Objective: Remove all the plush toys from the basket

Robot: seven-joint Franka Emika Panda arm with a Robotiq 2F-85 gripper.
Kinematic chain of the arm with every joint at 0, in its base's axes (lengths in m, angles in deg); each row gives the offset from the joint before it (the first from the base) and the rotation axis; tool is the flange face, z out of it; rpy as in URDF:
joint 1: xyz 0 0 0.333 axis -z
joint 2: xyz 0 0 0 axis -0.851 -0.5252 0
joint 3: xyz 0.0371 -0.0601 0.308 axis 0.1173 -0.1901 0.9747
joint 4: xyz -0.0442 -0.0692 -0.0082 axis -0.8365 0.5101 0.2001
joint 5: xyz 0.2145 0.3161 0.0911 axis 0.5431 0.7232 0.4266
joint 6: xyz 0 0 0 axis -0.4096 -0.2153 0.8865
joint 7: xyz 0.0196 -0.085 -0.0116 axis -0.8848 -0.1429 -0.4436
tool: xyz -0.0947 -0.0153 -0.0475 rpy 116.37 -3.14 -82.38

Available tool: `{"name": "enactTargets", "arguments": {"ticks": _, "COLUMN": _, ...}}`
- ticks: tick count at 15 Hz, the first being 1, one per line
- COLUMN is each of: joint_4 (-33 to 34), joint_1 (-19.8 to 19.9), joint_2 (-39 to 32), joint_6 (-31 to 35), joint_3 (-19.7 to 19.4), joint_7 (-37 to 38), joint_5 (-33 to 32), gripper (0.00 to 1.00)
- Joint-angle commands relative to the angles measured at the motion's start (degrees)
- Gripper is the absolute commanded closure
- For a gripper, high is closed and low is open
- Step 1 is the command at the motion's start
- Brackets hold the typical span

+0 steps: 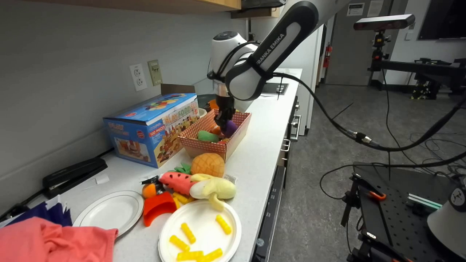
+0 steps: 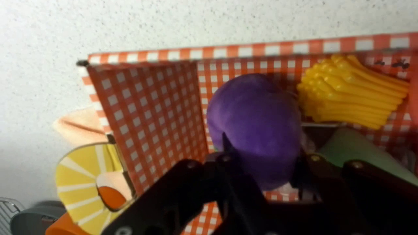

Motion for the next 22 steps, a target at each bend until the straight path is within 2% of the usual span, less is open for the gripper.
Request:
{"name": "enactTargets", "arguments": {"ticks": 1, "joint_4": -0.10, "joint_1": -1.62, "joint_2": 4.01, "joint_6": -0.53, "joint_3": 0.47, "joint_7": 0.87, "joint_5": -0.81, "gripper": 0.93}}
{"name": "enactTargets", "arguments": {"ticks": 2, "joint_4": -0.25, "joint_1": -1.89, "joint_2": 4.99, "joint_6": 0.07, "joint_3": 0.83, "joint_7": 0.60, "joint_5": -0.89, "gripper": 0.97}}
{"name": "enactTargets", "arguments": {"ticks": 4, "joint_4": -0.79, "joint_1": -2.75, "joint_2": 7.41, "joint_6": 1.17, "joint_3": 1.70, "joint_7": 0.42, "joint_5": -1.21, "gripper": 0.94}}
{"name": "enactTargets", "arguments": {"ticks": 5, "joint_4": -1.02, "joint_1": -3.12, "joint_2": 8.58, "joint_6": 1.69, "joint_3": 2.37, "joint_7": 0.16, "joint_5": -1.07, "gripper": 0.96}}
{"name": "enactTargets", "arguments": {"ticks": 8, "joint_4": -1.37, "joint_1": -3.66, "joint_2": 10.89, "joint_6": 3.38, "joint_3": 5.23, "joint_7": -1.50, "joint_5": -0.21, "gripper": 0.95}}
{"name": "enactTargets", "arguments": {"ticks": 14, "joint_4": -3.50, "joint_1": -2.87, "joint_2": 12.52, "joint_6": 6.81, "joint_3": 14.83, "joint_7": -11.98, "joint_5": 6.79, "gripper": 0.95}}
{"name": "enactTargets", "arguments": {"ticks": 17, "joint_4": -4.48, "joint_1": -2.71, "joint_2": 11.56, "joint_6": 5.93, "joint_3": 18.73, "joint_7": -18.03, "joint_5": 11.27, "gripper": 0.95}}
{"name": "enactTargets", "arguments": {"ticks": 19, "joint_4": -5.49, "joint_1": -3.00, "joint_2": 10.89, "joint_6": 5.17, "joint_3": 19.58, "joint_7": -20.02, "joint_5": 11.69, "gripper": 0.95}}
{"name": "enactTargets", "arguments": {"ticks": 22, "joint_4": -6.39, "joint_1": -3.65, "joint_2": 8.71, "joint_6": 4.02, "joint_3": 18.22, "joint_7": -19.78, "joint_5": 9.00, "gripper": 0.95}}
